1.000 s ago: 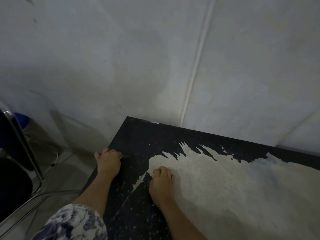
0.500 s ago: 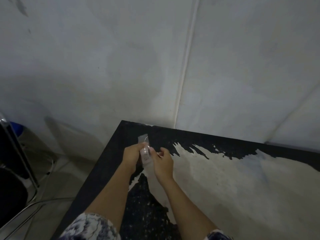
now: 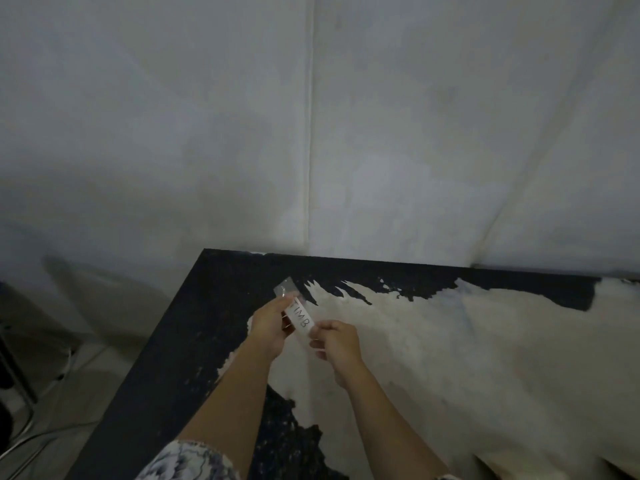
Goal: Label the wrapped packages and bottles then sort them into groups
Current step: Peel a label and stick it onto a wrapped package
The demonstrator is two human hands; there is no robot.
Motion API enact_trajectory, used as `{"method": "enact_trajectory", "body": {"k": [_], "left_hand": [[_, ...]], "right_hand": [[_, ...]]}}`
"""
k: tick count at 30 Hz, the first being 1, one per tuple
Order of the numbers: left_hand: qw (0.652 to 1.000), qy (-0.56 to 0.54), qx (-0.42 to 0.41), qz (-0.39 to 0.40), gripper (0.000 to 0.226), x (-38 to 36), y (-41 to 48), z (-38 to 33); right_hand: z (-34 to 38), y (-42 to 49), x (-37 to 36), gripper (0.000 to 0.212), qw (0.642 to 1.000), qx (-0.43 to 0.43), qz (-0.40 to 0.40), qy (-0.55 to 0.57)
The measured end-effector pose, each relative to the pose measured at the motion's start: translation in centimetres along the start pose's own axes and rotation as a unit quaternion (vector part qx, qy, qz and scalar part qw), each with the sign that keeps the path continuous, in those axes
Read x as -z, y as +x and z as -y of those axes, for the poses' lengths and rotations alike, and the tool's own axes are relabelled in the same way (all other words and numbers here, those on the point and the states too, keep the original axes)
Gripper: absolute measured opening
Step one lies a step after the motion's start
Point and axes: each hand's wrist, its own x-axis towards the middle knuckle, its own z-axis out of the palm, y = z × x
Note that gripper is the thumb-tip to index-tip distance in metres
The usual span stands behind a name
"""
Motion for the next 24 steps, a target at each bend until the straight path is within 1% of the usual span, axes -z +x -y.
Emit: {"method": "enact_trajectory", "body": {"k": [4,7,11,17,21,24], "left_hand": [[0.998,0.058,0.015,-0.004,0.014,-2.2,-0.8,1.8],[0.996,0.082,0.024,0.004,0.007,-4.1,-2.0,3.6],[0.992,0.116,0.034,0.021,0.008,-8.2,-3.4,6.5],[0.988,0.141,0.044,0.052,0.012,-17.1,-6.4,11.9],[0.987,0.143,0.055,0.049,0.013,-23.0,-7.9,15.7],[0.986,0.147,0.056,0.047,0.014,-27.0,-8.6,18.2]], "right_hand": [[-0.7,-0.1,4.1,0.014,0.996,-0.008,-0.073,0.055],[-1.0,-0.3,7.6,0.022,0.989,-0.002,-0.120,0.089],[-1.1,-0.7,13.2,0.024,0.982,0.003,-0.161,0.102],[-1.9,-1.2,23.6,0.028,0.976,0.019,-0.200,0.084],[-2.4,-1.4,30.5,0.032,0.976,0.027,-0.208,0.052],[-2.7,-1.2,35.5,0.029,0.975,0.021,-0.216,0.042]]}}
